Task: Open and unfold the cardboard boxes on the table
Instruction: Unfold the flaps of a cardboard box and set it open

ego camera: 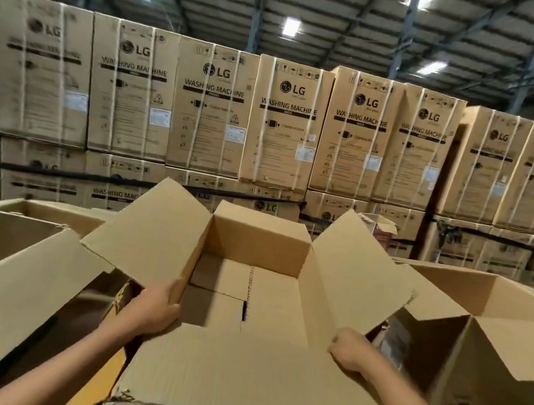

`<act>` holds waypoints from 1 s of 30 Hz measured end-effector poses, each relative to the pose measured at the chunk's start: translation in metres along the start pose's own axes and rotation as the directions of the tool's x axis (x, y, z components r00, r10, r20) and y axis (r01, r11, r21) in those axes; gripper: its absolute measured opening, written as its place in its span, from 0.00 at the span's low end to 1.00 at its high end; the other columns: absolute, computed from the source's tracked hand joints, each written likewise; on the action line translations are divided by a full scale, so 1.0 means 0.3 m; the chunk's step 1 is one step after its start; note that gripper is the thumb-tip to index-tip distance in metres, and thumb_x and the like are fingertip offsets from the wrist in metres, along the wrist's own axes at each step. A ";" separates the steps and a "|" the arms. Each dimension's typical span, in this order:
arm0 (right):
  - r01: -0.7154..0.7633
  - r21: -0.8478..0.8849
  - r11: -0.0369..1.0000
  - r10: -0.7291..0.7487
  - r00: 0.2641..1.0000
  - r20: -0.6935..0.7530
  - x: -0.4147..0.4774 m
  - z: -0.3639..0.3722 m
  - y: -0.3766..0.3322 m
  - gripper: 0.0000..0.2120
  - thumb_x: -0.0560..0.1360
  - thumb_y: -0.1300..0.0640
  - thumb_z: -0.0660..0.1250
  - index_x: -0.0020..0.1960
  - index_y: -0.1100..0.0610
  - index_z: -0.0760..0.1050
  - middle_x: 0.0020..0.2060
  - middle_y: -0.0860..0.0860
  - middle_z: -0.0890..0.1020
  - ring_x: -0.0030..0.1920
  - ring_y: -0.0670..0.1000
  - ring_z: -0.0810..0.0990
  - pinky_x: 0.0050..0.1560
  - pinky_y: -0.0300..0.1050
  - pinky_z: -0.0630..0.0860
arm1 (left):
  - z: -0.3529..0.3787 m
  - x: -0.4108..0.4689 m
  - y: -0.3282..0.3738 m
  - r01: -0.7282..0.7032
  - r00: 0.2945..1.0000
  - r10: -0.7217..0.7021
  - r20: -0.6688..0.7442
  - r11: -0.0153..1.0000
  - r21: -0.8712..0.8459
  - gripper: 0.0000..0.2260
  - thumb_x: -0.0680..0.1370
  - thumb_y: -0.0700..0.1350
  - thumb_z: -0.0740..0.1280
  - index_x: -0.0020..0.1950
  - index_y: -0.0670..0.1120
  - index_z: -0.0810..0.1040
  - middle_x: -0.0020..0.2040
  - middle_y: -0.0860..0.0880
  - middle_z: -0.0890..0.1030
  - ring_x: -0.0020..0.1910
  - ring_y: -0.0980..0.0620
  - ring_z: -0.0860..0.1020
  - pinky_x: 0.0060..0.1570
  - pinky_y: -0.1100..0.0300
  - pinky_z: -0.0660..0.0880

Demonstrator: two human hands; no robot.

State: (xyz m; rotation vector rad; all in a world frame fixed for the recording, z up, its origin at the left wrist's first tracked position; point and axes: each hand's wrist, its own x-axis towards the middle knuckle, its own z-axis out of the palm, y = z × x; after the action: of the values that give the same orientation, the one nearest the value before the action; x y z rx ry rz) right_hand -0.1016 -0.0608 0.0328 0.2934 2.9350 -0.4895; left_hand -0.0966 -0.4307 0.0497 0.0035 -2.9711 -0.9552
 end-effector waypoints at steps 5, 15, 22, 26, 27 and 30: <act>0.088 -0.038 0.995 -0.084 0.991 0.100 -0.001 -0.006 0.042 0.14 0.83 0.55 0.59 0.63 0.60 0.75 0.50 0.53 0.80 0.48 0.53 0.78 0.46 0.44 0.74 | 0.046 -0.019 -0.019 0.123 0.981 -0.138 0.133 0.985 0.118 0.31 0.81 0.43 0.62 0.81 0.48 0.53 0.78 0.41 0.63 0.75 0.43 0.64 0.72 0.53 0.63; 0.259 -0.215 0.942 -0.195 0.941 0.278 -0.044 -0.013 0.095 0.20 0.77 0.48 0.59 0.56 0.59 0.81 0.48 0.54 0.85 0.48 0.56 0.84 0.54 0.50 0.81 | 0.044 -0.086 0.014 0.166 0.870 -0.300 0.391 0.925 0.341 0.10 0.82 0.47 0.60 0.54 0.48 0.80 0.50 0.47 0.82 0.47 0.50 0.83 0.46 0.57 0.82; 0.307 -0.430 0.849 -0.260 0.951 0.167 -0.177 -0.132 -0.007 0.17 0.79 0.47 0.65 0.36 0.54 0.69 0.33 0.47 0.73 0.33 0.48 0.72 0.38 0.43 0.71 | -0.027 -0.048 0.158 -0.041 0.909 -0.154 0.387 0.892 0.451 0.15 0.81 0.47 0.64 0.66 0.43 0.75 0.60 0.41 0.81 0.50 0.46 0.83 0.52 0.49 0.82; 0.374 -0.392 0.841 -0.354 0.927 0.124 -0.143 -0.163 -0.050 0.17 0.77 0.42 0.67 0.52 0.57 0.81 0.41 0.49 0.84 0.38 0.49 0.84 0.45 0.46 0.81 | -0.019 -0.012 0.265 -0.118 0.913 -0.080 0.401 0.887 0.447 0.17 0.82 0.49 0.63 0.69 0.44 0.73 0.58 0.42 0.82 0.46 0.47 0.83 0.43 0.57 0.80; 0.388 -0.376 0.841 -0.367 0.921 0.130 -0.131 -0.165 -0.064 0.18 0.77 0.42 0.67 0.55 0.56 0.81 0.43 0.50 0.85 0.37 0.49 0.85 0.44 0.46 0.81 | -0.009 0.014 0.277 -0.155 0.903 -0.069 0.425 0.868 0.472 0.18 0.82 0.50 0.63 0.70 0.44 0.73 0.58 0.42 0.82 0.47 0.46 0.83 0.46 0.54 0.81; 0.417 -0.326 0.849 -0.379 0.909 0.175 -0.084 -0.157 -0.113 0.18 0.77 0.43 0.69 0.61 0.52 0.77 0.48 0.50 0.84 0.37 0.49 0.86 0.41 0.44 0.80 | 0.043 0.103 0.297 -0.260 0.889 -0.029 0.457 0.790 0.555 0.17 0.80 0.52 0.63 0.65 0.46 0.76 0.56 0.42 0.82 0.45 0.46 0.81 0.51 0.47 0.80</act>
State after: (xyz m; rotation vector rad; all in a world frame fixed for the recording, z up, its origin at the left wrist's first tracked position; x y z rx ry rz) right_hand -0.0900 -0.0807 0.0917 -0.3857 2.9002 -0.0015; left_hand -0.1275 -0.3510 0.0919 -0.4484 -3.4900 0.0783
